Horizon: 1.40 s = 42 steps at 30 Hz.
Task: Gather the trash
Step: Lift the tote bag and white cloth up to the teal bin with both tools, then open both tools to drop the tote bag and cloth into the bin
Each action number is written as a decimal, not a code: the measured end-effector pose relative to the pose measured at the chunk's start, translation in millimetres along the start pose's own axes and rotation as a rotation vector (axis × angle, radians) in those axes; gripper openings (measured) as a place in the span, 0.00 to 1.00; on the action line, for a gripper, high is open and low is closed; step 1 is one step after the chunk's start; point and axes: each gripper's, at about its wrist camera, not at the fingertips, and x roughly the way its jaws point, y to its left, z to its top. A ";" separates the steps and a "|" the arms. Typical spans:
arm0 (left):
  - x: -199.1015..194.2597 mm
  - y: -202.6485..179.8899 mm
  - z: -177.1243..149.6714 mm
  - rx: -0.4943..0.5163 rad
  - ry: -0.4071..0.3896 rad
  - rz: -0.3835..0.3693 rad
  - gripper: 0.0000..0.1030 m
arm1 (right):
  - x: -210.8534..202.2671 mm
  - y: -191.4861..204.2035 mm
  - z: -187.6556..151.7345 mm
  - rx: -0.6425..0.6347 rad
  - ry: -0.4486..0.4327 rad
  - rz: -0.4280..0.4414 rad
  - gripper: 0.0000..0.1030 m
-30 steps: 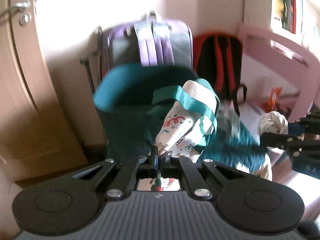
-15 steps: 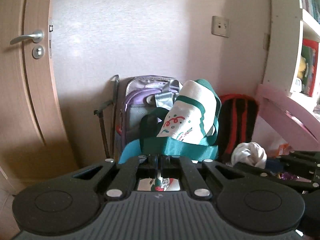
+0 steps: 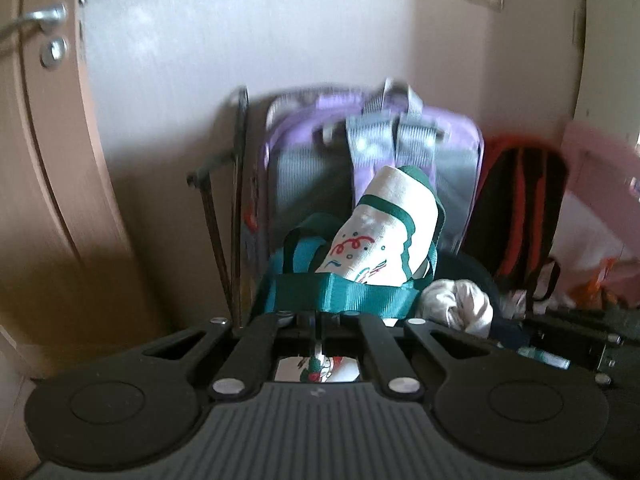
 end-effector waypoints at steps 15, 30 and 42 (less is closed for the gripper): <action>63.3 -2.0 -44.1 0.077 0.157 -0.030 0.03 | 40.7 -1.3 -28.8 -0.075 0.179 -0.053 0.26; 51.1 -3.5 -41.8 0.071 0.169 -0.024 0.27 | 21.9 2.3 -21.8 -0.181 0.204 -0.123 0.46; -45.7 -18.9 -42.0 0.072 0.086 -0.050 0.55 | -72.2 24.2 -19.9 -0.182 0.111 -0.119 0.58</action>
